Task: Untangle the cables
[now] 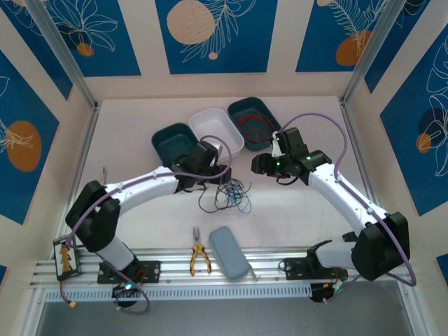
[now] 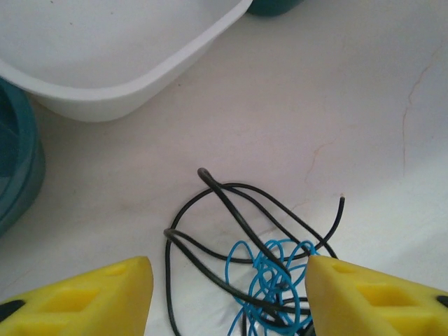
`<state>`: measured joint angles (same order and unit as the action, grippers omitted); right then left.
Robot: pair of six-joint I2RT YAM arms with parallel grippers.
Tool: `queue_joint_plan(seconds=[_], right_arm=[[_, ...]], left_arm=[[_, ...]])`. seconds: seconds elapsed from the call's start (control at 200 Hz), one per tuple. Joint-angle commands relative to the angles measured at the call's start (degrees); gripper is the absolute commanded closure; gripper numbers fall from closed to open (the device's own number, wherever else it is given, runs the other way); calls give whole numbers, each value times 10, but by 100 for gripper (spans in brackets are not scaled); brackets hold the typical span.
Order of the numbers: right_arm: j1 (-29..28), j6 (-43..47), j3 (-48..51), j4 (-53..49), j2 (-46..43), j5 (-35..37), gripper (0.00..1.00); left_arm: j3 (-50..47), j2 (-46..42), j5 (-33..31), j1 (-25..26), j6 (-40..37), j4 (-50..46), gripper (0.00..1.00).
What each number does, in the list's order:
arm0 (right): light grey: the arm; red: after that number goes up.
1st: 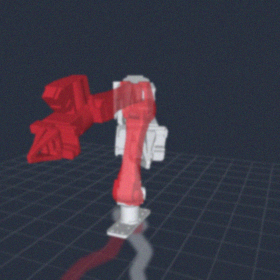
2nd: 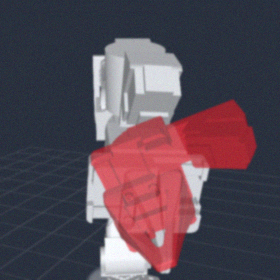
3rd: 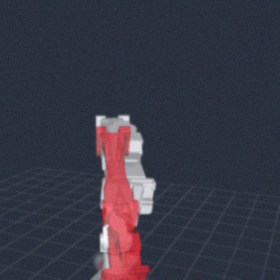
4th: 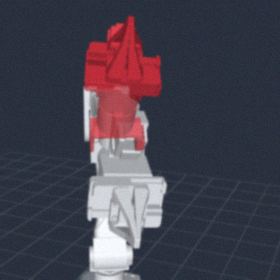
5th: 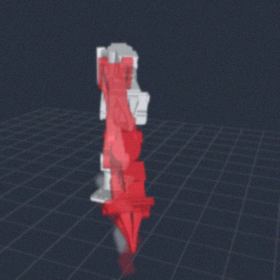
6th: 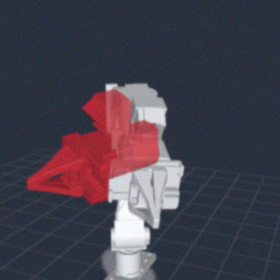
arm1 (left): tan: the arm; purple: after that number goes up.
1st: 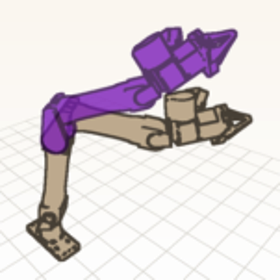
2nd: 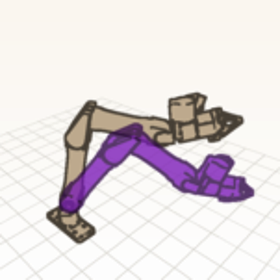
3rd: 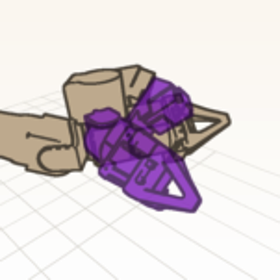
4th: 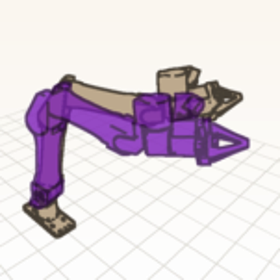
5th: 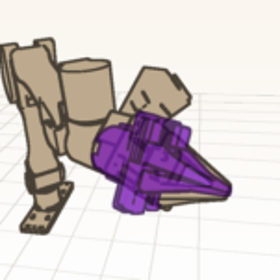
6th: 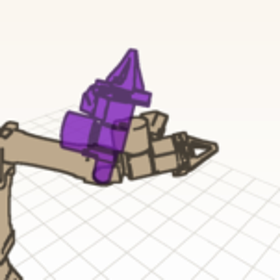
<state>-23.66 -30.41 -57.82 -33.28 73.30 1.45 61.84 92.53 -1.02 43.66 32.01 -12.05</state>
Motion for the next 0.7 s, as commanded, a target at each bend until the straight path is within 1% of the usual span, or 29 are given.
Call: queue_joint_plan(seconds=[0.0,0.075,0.24,0.445,0.525,0.585,0.63,0.695], right_arm=[[-9,-16,13,41,-1,-19,44],[-13,-19,19,55,7,-26,44],[-24,-19,23,70,27,-25,45],[-24,-23,32,79,40,-22,46],[-25,-26,39,84,44,-22,47],[-25,-28,44,86,44,-22,48],[-25,-29,47,86,45,-19,49],[-25,-31,50,83,44,-15,49]], left_arm=[[25,19,10,-8,10,1,45],[33,32,15,-8,13,6,48],[45,59,23,-9,20,13,57],[53,81,35,-10,26,23,67],[54,87,44,-11,28,30,74],[53,88,54,-10,28,40,84],[51,85,60,-11,26,44,90],[44,77,64,-10,26,56,94]])
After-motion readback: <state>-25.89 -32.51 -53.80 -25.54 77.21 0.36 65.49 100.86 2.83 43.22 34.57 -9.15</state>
